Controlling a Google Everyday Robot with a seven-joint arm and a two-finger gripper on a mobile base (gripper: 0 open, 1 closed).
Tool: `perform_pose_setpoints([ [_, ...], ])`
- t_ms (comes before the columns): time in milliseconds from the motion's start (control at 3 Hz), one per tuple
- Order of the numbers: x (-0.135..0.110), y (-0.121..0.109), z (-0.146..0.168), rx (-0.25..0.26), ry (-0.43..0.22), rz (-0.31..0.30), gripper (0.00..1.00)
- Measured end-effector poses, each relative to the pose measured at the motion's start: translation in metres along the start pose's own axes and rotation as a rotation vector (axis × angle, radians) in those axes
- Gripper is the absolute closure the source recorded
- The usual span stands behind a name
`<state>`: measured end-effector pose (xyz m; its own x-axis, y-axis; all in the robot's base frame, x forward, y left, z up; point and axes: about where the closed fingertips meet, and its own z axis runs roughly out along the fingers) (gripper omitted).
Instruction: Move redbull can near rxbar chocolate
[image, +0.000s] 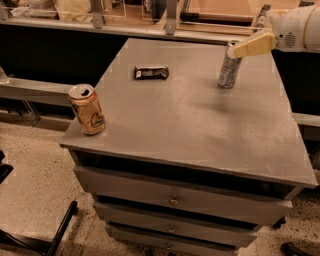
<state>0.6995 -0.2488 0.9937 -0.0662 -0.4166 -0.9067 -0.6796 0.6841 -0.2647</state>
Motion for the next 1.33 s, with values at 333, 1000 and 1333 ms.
perform_pose_setpoints([
  [333, 0.015, 0.0, 0.025, -0.01, -0.054, 0.089, 0.0],
  [1000, 0.041, -0.002, 0.049, -0.008, -0.072, 0.191, 0.18],
  [1333, 0.049, -0.004, 0.05, 0.005, -0.073, 0.212, 0.41],
])
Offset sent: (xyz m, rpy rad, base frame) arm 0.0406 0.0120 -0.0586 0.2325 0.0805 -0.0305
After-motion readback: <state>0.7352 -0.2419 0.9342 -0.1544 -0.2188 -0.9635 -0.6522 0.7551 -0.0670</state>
